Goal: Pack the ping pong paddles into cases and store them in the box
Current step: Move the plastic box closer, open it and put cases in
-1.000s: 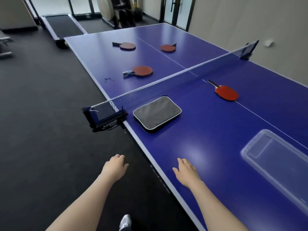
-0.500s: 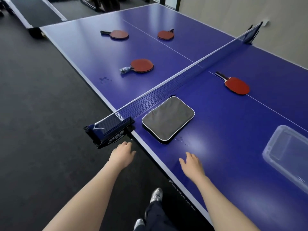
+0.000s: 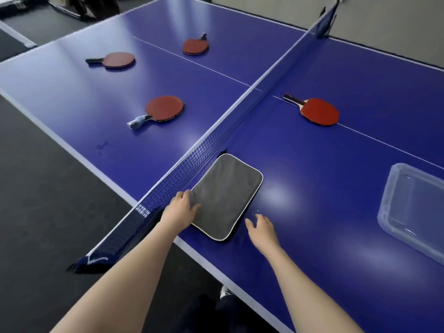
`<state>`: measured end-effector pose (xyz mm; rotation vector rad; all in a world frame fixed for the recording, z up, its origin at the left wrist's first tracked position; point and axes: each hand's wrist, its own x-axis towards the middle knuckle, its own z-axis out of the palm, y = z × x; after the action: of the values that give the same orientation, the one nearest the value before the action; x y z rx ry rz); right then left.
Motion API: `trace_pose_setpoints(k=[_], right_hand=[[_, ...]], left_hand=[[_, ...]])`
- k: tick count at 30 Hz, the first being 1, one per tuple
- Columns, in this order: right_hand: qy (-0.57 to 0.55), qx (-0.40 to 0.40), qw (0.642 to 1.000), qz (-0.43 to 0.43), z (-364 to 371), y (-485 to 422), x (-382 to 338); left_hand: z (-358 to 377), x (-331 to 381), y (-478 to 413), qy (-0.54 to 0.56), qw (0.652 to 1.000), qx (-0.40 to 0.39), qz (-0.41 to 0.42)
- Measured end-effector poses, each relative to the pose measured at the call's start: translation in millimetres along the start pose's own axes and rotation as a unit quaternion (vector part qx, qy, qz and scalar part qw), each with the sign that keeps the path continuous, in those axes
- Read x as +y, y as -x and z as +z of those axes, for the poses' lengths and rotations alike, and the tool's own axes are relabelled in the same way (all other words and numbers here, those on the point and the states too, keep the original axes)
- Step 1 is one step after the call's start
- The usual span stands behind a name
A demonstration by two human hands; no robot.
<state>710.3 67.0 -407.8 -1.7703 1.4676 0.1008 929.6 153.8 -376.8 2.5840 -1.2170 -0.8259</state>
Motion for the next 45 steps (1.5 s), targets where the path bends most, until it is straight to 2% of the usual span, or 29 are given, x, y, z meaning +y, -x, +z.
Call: trace_pose_setpoints(k=[12,20,25,31,35,45], right_hand=[[-0.165,0.028,0.980,0.109,16.6,-35.6,-34.2],[-0.269,0.056,0.941,0.199,26.4,-47.9,-55.1],[-0.272,0.083,0.931,0.228,25.0,-52.3,-58.2],[-0.314,0.133,0.914,0.222,17.8,-46.3,-59.9],[-0.354,0.152,0.894,0.230,14.7,-29.3,-52.7],[-0.370,0.322,0.837,0.242,-21.4,30.6,-15.7]], left_hand=[[6.4,22.3,-91.7,0.027,0.996,-0.075,-0.032],[12.5,18.4,-113.9,0.050,0.993,-0.100,-0.044],[13.1,20.9,-116.7,0.107,0.986,-0.117,-0.051],[7.0,31.2,-115.2,0.172,0.973,-0.139,-0.062],[2.6,44.0,-111.3,0.221,0.959,-0.173,-0.026],[17.1,116.9,-76.2,0.258,0.930,-0.251,0.079]])
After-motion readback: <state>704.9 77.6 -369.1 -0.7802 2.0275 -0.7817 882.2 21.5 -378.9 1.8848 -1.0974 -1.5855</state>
